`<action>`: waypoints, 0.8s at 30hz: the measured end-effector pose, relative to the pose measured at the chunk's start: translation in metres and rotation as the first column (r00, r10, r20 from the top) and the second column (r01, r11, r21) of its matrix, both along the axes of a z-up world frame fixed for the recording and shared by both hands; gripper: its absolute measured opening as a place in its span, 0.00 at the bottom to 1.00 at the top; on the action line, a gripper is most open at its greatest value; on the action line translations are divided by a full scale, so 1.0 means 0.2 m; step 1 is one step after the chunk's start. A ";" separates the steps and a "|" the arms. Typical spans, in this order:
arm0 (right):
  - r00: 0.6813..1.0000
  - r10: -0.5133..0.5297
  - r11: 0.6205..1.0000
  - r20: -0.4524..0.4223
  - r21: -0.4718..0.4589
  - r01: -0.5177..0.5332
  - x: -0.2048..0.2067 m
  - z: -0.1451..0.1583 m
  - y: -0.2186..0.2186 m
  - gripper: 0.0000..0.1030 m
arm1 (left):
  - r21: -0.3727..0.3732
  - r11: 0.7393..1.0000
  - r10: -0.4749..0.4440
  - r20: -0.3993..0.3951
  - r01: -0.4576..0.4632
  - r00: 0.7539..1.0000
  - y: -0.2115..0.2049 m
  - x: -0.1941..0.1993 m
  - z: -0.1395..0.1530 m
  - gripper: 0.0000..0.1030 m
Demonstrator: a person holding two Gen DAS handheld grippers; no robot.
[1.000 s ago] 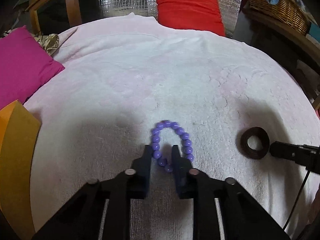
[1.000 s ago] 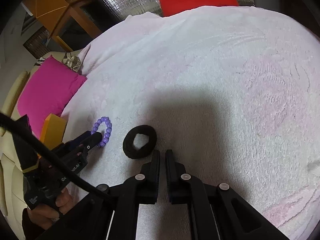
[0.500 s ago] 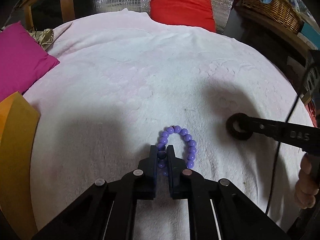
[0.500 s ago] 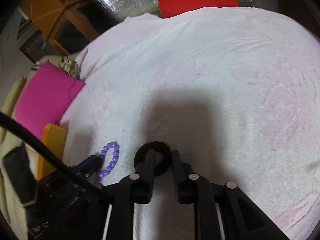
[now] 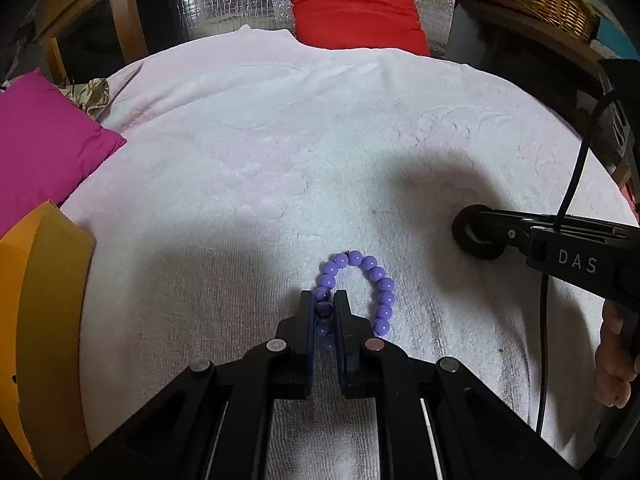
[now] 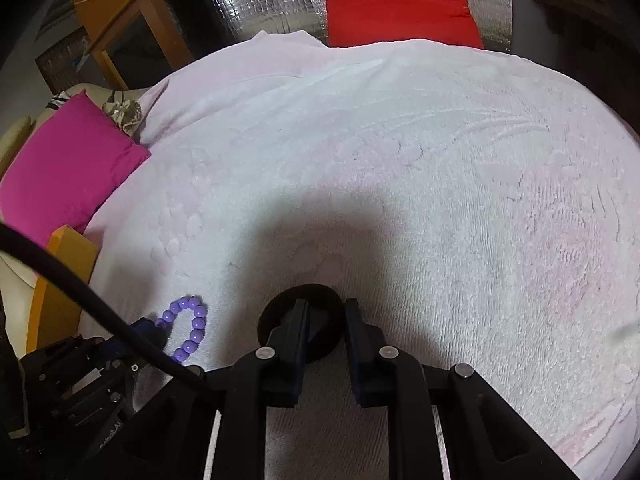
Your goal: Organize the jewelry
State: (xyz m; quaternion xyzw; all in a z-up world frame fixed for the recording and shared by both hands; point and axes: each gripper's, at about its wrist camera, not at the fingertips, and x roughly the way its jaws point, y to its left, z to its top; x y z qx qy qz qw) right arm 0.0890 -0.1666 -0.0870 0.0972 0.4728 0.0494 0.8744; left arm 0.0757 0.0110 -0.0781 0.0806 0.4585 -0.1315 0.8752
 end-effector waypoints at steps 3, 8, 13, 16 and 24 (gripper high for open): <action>1.000 0.007 1.000 0.004 -0.001 -0.007 0.00 0.00 0.00 0.19 | 0.012 1.000 0.001 0.004 -0.001 1.000 -0.01 0.00 0.00 0.09; 1.000 0.011 1.000 0.002 0.015 -0.011 -0.02 -0.01 -0.01 0.18 | 0.024 1.000 0.007 0.007 -0.007 1.000 -0.03 -0.01 -0.01 0.09; 1.000 0.014 1.000 0.001 0.026 -0.014 -0.02 -0.01 -0.03 0.18 | 0.019 1.000 0.012 -0.004 -0.012 1.000 -0.03 -0.01 -0.01 0.12; 1.000 0.017 1.000 0.004 0.022 -0.017 -0.03 -0.01 -0.03 0.18 | 0.002 1.000 0.007 -0.012 -0.007 1.000 -0.03 0.00 -0.01 0.25; 1.000 0.017 1.000 0.003 0.026 -0.017 -0.03 -0.01 -0.03 0.18 | 0.009 1.000 0.011 -0.010 -0.011 1.000 -0.05 0.00 -0.03 0.61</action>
